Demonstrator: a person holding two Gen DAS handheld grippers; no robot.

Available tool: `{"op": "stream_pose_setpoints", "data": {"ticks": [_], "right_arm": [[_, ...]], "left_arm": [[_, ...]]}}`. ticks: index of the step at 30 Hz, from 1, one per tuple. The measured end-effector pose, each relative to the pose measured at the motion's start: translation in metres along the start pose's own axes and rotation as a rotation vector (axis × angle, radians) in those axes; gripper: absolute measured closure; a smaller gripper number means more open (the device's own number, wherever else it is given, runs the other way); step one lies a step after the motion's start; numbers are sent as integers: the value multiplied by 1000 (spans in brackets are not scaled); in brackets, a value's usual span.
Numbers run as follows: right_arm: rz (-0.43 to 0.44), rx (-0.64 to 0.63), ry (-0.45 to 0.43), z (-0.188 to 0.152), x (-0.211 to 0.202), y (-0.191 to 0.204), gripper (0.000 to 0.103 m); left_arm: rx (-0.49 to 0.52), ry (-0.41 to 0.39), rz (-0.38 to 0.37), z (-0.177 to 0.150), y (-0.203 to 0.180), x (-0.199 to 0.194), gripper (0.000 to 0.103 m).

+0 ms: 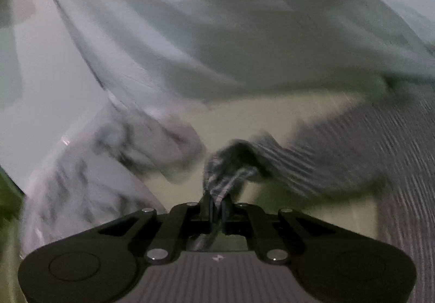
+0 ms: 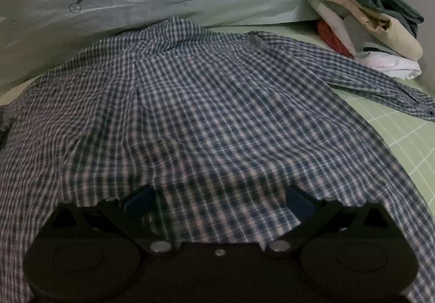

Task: Fold clothes
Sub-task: 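Lay the held sleeve out straight on the mat with the left gripper and release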

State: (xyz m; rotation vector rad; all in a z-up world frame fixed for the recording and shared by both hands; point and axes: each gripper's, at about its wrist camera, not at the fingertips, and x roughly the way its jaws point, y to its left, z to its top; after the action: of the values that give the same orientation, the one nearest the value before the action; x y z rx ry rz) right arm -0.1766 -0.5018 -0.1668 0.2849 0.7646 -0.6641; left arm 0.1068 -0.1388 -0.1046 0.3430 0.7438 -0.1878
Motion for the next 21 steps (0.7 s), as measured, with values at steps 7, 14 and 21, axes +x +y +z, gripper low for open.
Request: {"op": "stream_pose_setpoints", "data": {"ticks": [7,14,21], "right_arm": [[7,-9,-9,-1,0,0,0],[14,-16,-16,-2,-1,0,0],[6,-9,-30,-2,0,2,0]], "left_arm": [[-129,147,-161,-38,-10,6,75],[-405,78,-233,-36,46,-19,27],[-540,297,6,-53,88,17,27]]}}
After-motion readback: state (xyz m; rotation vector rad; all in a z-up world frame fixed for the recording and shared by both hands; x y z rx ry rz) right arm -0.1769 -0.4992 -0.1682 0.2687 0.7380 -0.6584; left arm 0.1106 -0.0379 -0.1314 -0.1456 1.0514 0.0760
